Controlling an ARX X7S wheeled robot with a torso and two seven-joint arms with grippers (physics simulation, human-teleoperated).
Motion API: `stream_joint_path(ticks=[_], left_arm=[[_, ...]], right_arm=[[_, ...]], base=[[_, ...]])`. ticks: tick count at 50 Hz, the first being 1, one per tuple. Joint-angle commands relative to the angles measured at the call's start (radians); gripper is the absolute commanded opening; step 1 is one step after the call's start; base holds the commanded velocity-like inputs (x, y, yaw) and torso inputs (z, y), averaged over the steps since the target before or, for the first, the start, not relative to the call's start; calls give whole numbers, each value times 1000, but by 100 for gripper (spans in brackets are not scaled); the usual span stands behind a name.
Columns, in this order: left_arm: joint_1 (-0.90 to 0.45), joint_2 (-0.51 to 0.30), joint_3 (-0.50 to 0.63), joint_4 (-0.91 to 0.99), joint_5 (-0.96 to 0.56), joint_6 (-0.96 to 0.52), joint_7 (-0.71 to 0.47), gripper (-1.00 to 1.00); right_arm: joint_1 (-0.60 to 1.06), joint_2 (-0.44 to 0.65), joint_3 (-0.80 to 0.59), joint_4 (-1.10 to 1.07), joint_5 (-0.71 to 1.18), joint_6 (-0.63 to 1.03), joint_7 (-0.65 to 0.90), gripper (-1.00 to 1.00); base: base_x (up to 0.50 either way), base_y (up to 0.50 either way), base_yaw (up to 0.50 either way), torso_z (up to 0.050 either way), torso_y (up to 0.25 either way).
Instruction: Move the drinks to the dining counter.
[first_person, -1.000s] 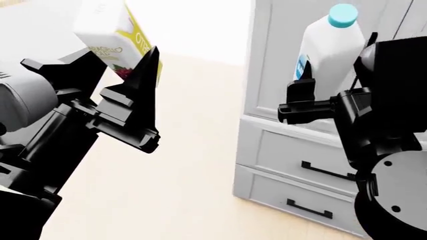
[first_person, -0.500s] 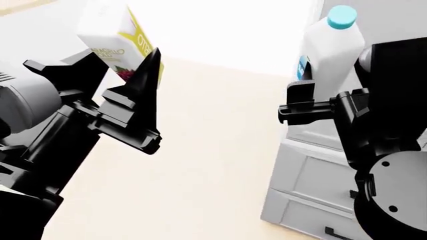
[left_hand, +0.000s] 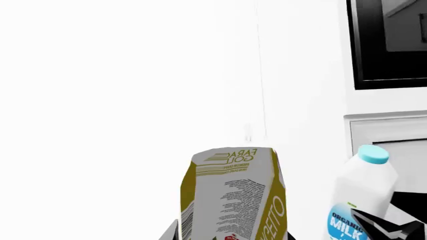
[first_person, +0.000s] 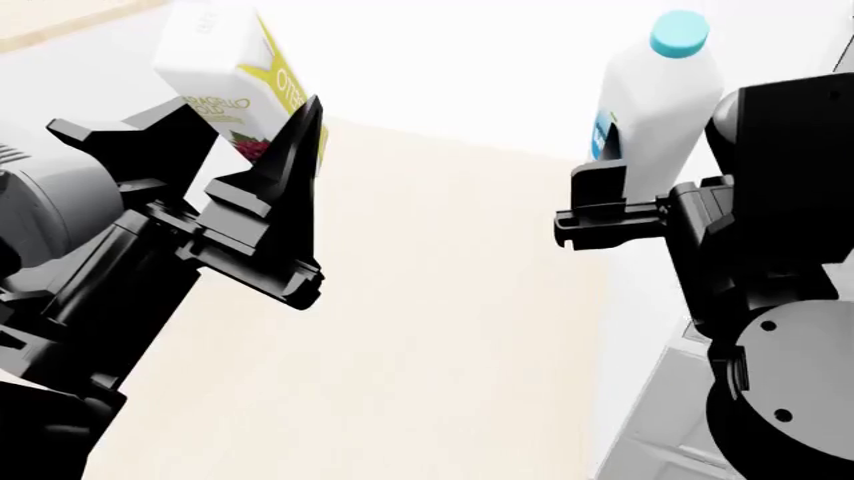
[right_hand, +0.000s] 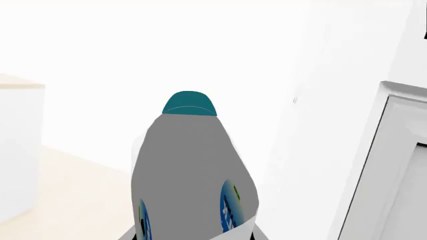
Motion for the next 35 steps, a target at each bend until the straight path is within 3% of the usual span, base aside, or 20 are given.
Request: stream_joint_path(ticks=[1,35], left_arm=[[-11,-2,-14,5,-6,8,-11,-100],[-12,-4,-2,1,1,7,-6,-100]], right_arm=[[27,-7,39,0,-14,18,2,-100],[13,-3,43,-2,-22,25,3,-100]], base=[[243,569,0,0,0],[242,570,0,1,3]])
